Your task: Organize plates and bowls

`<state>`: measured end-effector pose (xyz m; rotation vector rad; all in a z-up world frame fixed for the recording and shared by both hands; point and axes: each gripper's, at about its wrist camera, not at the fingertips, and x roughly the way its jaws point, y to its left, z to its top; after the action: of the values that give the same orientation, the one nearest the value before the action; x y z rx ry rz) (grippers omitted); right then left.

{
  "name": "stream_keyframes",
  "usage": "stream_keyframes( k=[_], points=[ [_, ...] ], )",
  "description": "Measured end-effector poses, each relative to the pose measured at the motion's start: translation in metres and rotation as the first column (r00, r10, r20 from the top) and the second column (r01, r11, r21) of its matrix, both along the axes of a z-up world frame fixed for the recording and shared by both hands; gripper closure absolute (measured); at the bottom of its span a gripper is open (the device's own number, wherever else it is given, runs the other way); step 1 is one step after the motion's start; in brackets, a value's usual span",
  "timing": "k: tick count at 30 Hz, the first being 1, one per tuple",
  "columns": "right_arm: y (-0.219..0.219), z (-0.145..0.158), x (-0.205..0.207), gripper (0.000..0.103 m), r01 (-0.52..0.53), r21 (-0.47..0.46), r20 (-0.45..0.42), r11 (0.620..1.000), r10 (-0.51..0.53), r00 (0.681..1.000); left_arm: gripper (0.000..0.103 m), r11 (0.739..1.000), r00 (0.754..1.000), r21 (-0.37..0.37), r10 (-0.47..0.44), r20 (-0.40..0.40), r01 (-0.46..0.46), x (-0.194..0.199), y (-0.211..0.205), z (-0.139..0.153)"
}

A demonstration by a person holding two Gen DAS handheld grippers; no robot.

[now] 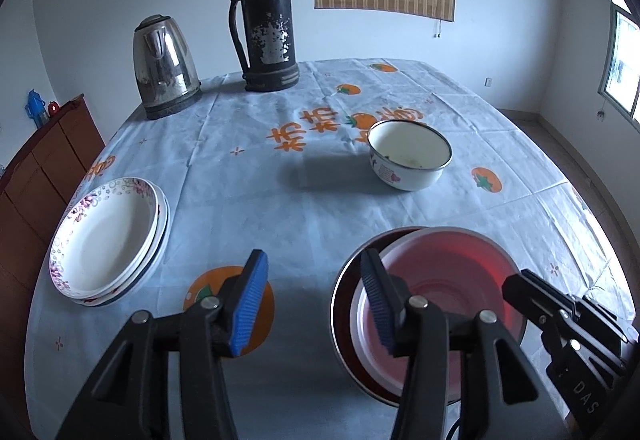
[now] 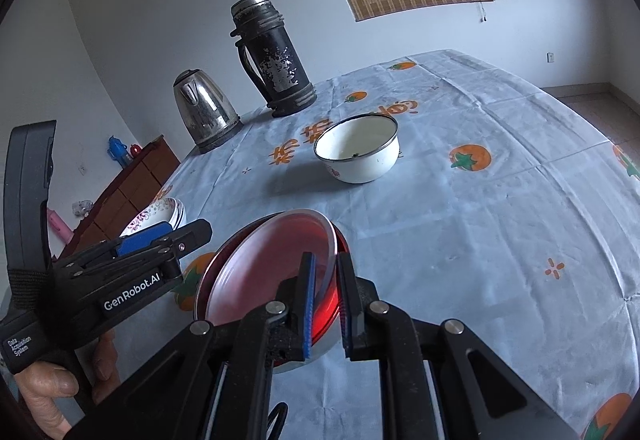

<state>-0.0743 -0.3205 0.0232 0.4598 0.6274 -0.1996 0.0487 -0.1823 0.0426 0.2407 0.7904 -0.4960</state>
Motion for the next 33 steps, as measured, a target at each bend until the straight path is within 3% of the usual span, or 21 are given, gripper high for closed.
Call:
stream_keyframes(
  k=[10, 14, 18, 26, 33],
  points=[
    [0.007, -0.007, 0.007, 0.088, -0.039, -0.032, -0.031, 0.999, 0.038, 0.999, 0.054, 1.0, 1.0, -0.004, 0.005, 0.003, -0.005, -0.002, 0.0, 0.0],
    [0.01, -0.006, 0.006, 0.074, -0.065, -0.04, -0.011, 0.997, 0.065, 0.998, 0.054, 1.0, 1.0, -0.002, 0.006, -0.001, -0.006, -0.001, 0.0, -0.001],
    [0.013, 0.0, 0.002, 0.05, -0.047, -0.075, 0.01, 0.996, 0.048, 0.999, 0.054, 1.0, 1.0, -0.006, 0.008, -0.006, -0.008, 0.0, 0.001, -0.001],
    [0.004, 0.005, -0.008, 0.048, 0.008, -0.078, 0.044, 0.997, -0.005, 0.999, 0.054, 1.0, 1.0, -0.007, 0.017, -0.007, -0.017, 0.001, 0.002, -0.002],
    [-0.018, 0.007, -0.015, 0.048, 0.113, -0.067, 0.053, 0.991, -0.11, 0.993, 0.054, 1.0, 1.0, -0.006, 0.023, -0.012, -0.023, 0.003, 0.002, -0.005]
  ],
)
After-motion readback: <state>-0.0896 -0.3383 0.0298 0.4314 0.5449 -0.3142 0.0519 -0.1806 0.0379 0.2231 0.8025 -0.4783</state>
